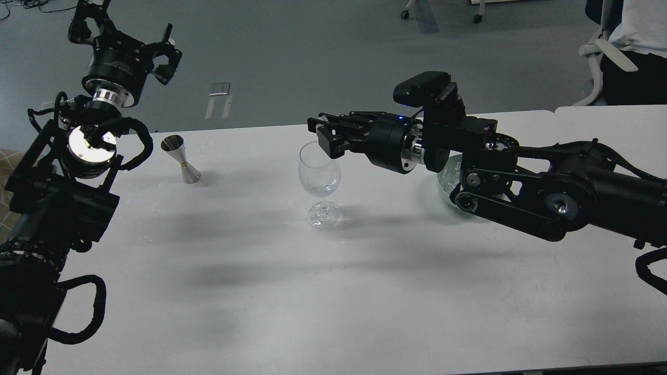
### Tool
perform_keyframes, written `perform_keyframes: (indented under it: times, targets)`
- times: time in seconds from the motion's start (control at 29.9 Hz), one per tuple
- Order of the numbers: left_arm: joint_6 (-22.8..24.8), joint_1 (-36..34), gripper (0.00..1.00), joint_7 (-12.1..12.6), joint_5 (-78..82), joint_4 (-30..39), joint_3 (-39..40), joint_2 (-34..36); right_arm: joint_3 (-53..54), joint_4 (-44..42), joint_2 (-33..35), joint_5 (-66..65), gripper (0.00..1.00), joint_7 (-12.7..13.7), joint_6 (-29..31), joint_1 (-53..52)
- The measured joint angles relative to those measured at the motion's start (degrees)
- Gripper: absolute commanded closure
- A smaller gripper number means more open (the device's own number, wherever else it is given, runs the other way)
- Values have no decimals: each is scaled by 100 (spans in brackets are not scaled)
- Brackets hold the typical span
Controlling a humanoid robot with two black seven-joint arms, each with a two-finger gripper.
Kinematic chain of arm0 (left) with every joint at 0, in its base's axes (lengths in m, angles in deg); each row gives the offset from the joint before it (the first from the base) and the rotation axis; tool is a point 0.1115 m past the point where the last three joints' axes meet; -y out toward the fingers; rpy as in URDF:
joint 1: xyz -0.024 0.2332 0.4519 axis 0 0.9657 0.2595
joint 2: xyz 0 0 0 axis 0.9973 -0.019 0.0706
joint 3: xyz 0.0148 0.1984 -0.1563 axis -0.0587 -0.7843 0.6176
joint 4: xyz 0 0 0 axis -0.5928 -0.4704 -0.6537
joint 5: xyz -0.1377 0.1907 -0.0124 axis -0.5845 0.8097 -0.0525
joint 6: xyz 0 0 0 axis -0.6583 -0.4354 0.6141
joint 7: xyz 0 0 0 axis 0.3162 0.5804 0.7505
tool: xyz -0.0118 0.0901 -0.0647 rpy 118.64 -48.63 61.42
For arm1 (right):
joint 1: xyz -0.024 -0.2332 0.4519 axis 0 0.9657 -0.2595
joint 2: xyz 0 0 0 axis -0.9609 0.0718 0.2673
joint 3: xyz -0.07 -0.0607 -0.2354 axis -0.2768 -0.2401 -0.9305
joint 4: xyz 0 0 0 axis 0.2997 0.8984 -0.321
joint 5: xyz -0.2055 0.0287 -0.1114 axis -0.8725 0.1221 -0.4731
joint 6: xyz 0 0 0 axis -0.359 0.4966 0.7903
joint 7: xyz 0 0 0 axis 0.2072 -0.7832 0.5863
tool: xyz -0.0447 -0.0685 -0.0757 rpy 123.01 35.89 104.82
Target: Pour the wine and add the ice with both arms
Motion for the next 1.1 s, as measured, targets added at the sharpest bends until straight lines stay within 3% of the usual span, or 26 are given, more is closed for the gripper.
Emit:
perform_keyframes:
  times: [0.57,1.1]
  targets:
    - [29,5,3,0,0,0,94,27,-12,-476,-558,-6,85,-2,3,-145]
    - [45,22,3,8,0,0,96,47,-328,-462,-534,1,83,-10,3,-172]
